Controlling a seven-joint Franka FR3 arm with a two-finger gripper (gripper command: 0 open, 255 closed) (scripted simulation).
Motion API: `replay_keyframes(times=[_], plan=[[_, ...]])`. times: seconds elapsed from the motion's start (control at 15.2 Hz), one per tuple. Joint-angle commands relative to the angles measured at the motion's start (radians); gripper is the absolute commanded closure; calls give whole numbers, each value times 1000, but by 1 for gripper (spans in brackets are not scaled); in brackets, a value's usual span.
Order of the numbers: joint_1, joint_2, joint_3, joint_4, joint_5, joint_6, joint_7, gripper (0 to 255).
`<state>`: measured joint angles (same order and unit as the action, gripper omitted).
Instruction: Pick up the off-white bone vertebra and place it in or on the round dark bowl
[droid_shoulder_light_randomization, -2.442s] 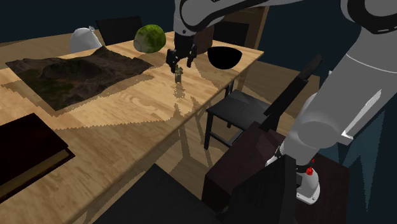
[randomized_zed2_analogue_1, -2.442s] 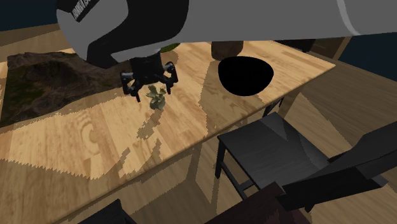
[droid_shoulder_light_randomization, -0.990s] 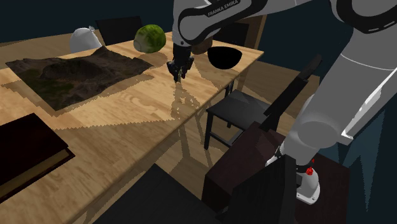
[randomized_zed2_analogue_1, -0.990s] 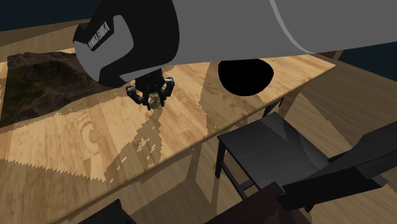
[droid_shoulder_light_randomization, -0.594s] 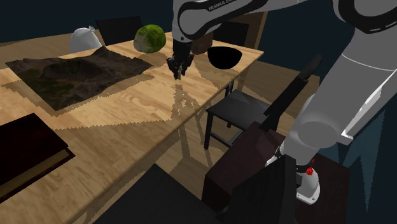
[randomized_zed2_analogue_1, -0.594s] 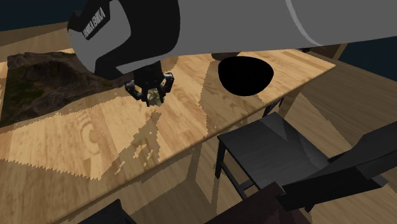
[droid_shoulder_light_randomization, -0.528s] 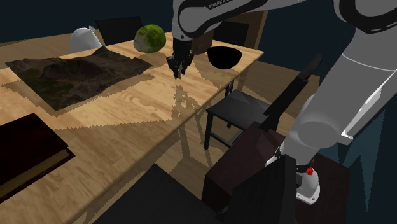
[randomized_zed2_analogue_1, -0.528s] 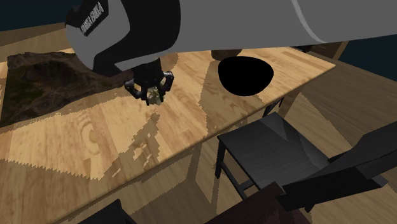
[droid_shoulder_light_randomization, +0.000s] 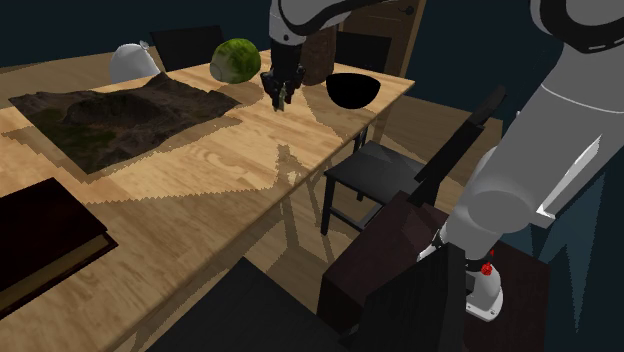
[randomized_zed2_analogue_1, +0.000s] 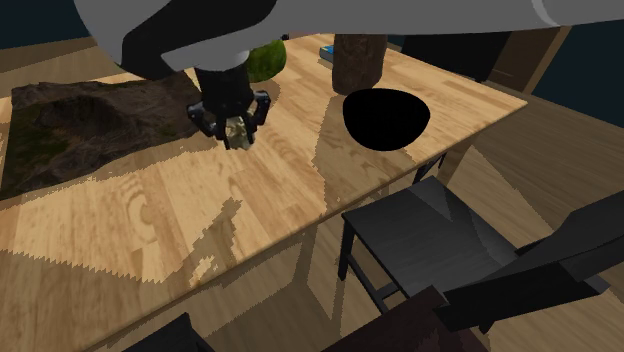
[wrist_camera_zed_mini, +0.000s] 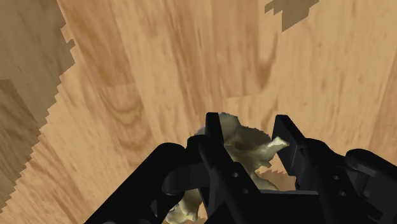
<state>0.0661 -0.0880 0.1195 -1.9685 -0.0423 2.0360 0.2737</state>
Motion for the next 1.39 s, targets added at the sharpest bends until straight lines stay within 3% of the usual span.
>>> replay_keyframes(times=[0.0, 1.19, 1.32], plan=[[0, -2, 0, 25, 1, -27, -2, 255], [0, 13, 0, 285, 2, -272, -11, 255], [-10, 0, -13, 272, 6, -271, -35, 255]])
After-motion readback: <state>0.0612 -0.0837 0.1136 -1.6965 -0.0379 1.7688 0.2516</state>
